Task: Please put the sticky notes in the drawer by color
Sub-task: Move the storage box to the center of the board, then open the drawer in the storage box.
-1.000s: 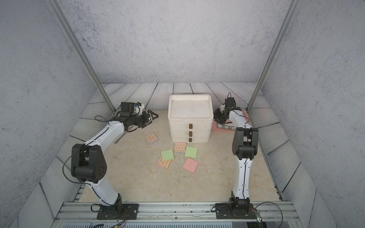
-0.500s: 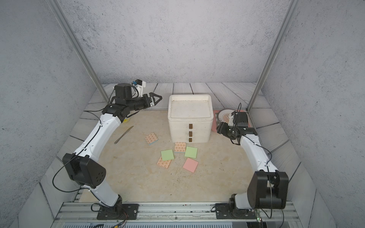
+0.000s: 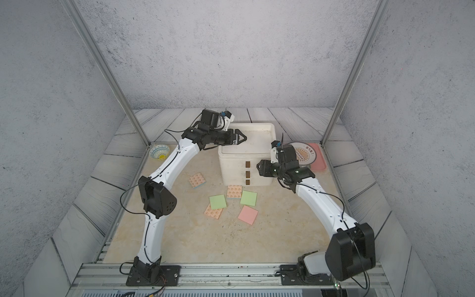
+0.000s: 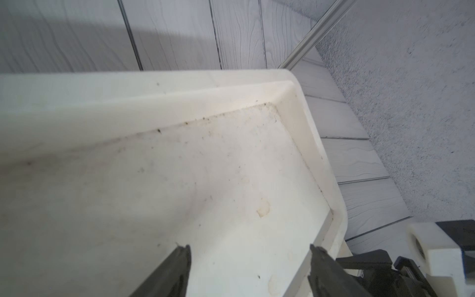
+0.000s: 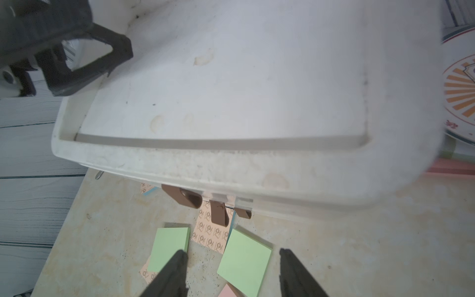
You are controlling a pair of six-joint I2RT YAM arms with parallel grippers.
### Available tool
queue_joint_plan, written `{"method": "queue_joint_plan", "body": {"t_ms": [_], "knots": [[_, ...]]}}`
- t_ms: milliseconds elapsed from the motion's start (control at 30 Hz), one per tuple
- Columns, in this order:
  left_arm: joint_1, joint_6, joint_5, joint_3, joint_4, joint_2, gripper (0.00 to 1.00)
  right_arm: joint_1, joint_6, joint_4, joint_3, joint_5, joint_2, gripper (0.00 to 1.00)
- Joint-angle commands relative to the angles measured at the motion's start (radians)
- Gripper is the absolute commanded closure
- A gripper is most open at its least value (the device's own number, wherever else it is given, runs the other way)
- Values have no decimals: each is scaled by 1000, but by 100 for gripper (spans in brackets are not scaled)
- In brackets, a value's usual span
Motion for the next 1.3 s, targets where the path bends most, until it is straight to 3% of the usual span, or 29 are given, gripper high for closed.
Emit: {"method": "queue_joint_plan", "body": {"t_ms": [0,133,467,833,1267], "knots": [[6,26,-41,18,-66,25,23,34,-5,65,33,47,53,41],[6,36,-52,-18,-75,36,23,80,-8,84,66,68,107,42],[7,21,-47,-192,7,-21,22,165,41,222,9,304,122,43],[7,23,-40,-229,1,-51,22,212,54,248,27,356,195,48],[7,31,-36,-249,-5,-73,22,238,41,296,13,448,172,53]]}}
